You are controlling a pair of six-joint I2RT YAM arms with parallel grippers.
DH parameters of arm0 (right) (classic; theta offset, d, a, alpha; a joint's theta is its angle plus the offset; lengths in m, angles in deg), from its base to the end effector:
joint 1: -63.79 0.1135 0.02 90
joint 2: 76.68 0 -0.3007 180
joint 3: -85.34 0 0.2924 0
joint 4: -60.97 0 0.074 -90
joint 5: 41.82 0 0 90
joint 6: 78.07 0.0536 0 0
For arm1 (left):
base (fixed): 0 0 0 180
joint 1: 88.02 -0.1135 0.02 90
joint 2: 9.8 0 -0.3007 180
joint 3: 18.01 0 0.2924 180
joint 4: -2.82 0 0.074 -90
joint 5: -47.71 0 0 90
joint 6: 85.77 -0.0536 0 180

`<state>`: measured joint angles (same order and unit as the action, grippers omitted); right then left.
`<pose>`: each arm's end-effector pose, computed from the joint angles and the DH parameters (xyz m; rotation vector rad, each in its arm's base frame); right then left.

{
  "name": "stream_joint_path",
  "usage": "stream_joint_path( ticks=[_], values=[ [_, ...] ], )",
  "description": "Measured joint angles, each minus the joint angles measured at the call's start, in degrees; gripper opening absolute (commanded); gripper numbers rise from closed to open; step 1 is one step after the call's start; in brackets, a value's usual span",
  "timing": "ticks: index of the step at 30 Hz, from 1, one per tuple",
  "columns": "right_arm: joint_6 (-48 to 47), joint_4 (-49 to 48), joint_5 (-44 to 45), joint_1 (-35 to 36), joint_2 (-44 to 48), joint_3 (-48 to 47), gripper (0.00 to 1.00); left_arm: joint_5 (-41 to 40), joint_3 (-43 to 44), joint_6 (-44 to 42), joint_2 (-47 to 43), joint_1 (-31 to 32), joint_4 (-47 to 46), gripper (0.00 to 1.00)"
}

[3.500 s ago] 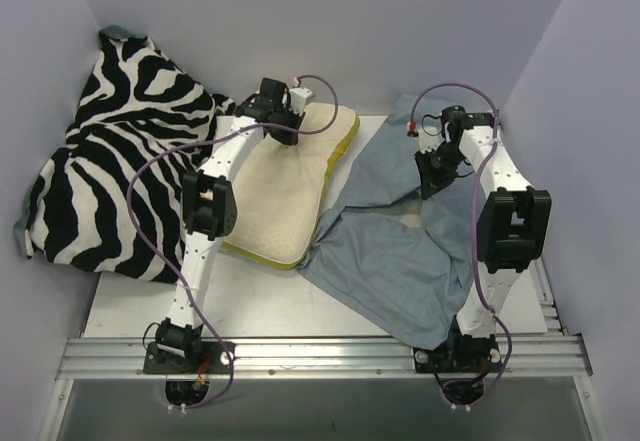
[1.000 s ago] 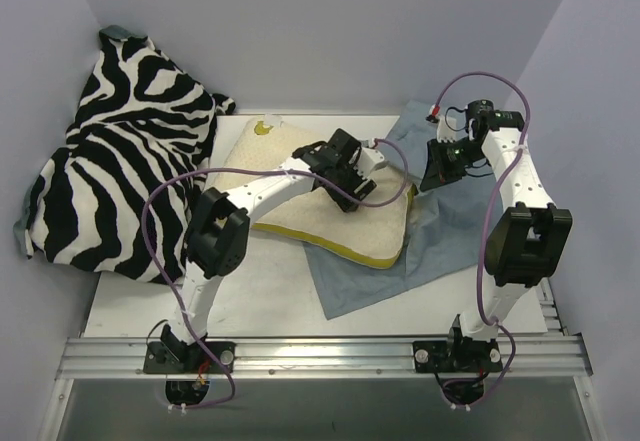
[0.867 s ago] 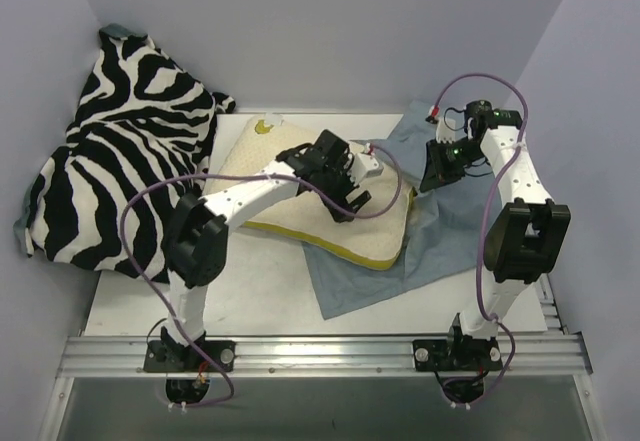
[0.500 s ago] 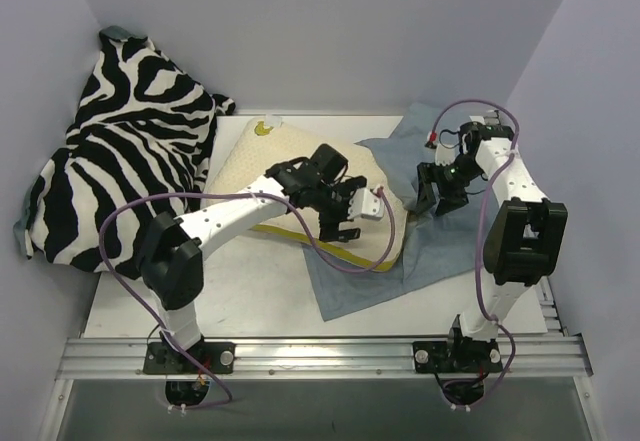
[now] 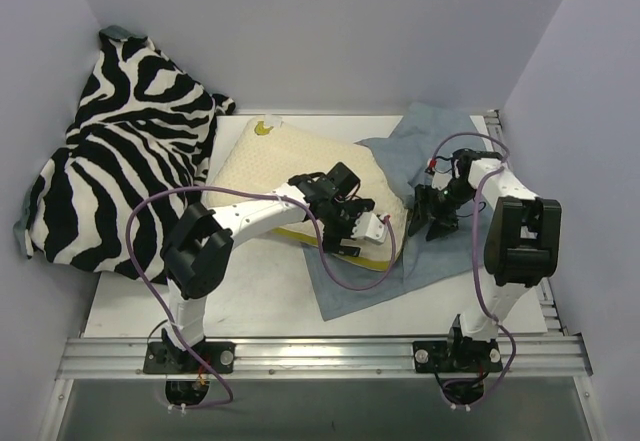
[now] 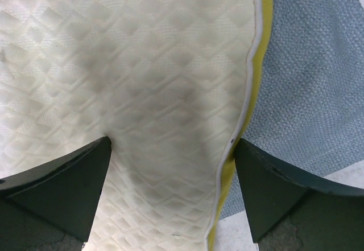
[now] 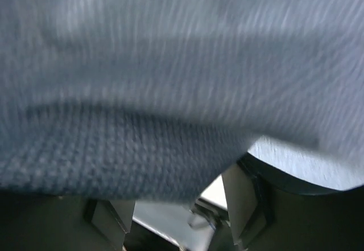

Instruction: Put the pillow into the pillowcase

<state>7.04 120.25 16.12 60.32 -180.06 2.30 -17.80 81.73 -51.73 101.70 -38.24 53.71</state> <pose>0.3863 0.0051 0.1869 -0.1085 2.8173 0.7889 0.2884 -0.3754 0.2246 2.1527 1.4579 -0.5286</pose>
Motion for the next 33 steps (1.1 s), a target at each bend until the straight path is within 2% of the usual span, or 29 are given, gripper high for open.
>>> stream_joint_path(
  ticks=[1,4,5,6,9,10,12,13,14,21,25,33],
  values=[
    [1.95,-2.12,-0.50,0.09,-0.20,0.50,0.52,-0.09,-0.13,0.00,0.00,0.04,-0.37,0.97],
    [5.84,-7.06,-1.05,0.39,-0.24,2.08,0.20,-0.52,-1.07,0.00,0.00,0.37,-1.62,0.98],
    [6.91,-8.15,-1.07,0.55,-0.26,2.45,0.05,-0.72,-1.38,0.02,0.00,0.59,-2.01,0.97],
    [7.58,-9.01,-1.20,0.61,-0.26,2.67,0.00,-1.09,-1.64,0.04,0.00,0.85,-2.32,0.95],
    [9.29,-10.78,-1.70,0.85,-0.20,3.32,0.00,-2.34,-1.75,0.72,0.00,1.66,-2.99,0.78],
    [9.27,-11.28,-1.88,0.83,0.04,3.89,0.00,-2.75,-1.70,1.20,0.02,1.90,-3.28,0.57],
    [9.18,-11.37,-2.34,0.83,1.55,5.62,0.00,-3.54,-1.11,3.28,0.50,2.12,-3.41,0.33],
    [8.96,-11.13,-2.64,0.83,2.71,6.45,0.00,-3.80,-0.07,4.37,1.14,2.12,-3.34,0.10],
    [8.70,-10.69,-3.04,0.83,4.13,7.15,0.00,-3.93,1.46,6.21,2.01,1.99,-3.32,0.01],
    [5.51,-6.60,-5.70,0.83,18.82,10.47,0.00,-2.49,13.92,19.98,4.79,0.33,-1.84,0.00],
    [3.32,-4.74,-5.92,0.81,24.13,10.88,0.00,-1.68,21.05,28.79,5.75,-0.28,-1.29,0.00],
    [1.99,-0.85,-7.89,-1.53,28.20,10.34,0.00,-7.10,23.85,37.18,13.79,2.73,-3.56,0.00]
  ],
)
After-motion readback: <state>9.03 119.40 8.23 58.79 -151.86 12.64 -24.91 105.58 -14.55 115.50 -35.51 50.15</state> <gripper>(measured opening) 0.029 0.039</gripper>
